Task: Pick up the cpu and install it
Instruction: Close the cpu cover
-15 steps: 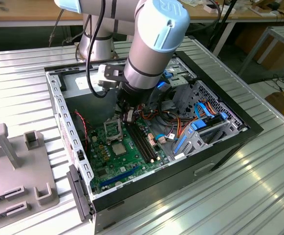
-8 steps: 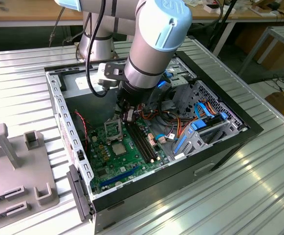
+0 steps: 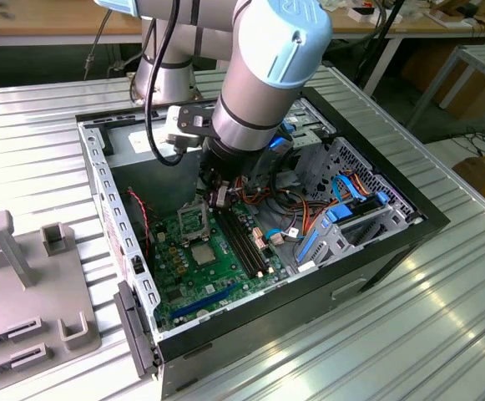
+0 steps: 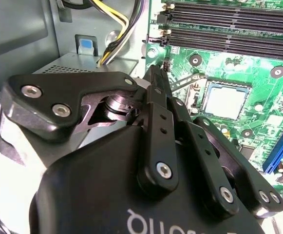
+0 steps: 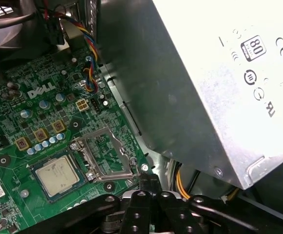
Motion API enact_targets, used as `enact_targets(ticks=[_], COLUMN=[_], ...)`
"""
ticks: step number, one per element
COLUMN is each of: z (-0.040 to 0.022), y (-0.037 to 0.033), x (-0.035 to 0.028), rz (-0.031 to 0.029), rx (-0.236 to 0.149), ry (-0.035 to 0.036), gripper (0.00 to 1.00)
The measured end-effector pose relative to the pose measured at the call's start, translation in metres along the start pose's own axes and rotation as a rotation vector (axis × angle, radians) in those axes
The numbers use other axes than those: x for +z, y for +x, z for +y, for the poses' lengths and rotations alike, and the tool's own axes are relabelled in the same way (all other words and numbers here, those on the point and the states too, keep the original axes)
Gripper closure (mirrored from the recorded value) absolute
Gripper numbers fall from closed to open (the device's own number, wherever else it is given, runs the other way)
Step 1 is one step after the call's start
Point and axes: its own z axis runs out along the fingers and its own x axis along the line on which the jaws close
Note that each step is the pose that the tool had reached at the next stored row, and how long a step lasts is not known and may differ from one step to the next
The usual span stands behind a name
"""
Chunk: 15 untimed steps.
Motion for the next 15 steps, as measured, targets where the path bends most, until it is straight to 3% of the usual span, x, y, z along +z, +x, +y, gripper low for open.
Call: enact_targets(ticks=[3,10,11,15], z=[0.0000,-0.0002,-0.0025,-0.0090], y=[0.0015,0.0043,0.0032,0.0017], x=[-0.0024,-0.0063,-0.0058,0.0012], rz=[-0.0081,-0.0191,-0.0228,-0.0226], rx=[0.000,0.000,0.000,0.000], ry=[-0.0040,-0.0094,-0.0113,-0.0113], gripper=[0.89,0.89,0.89,0.89])
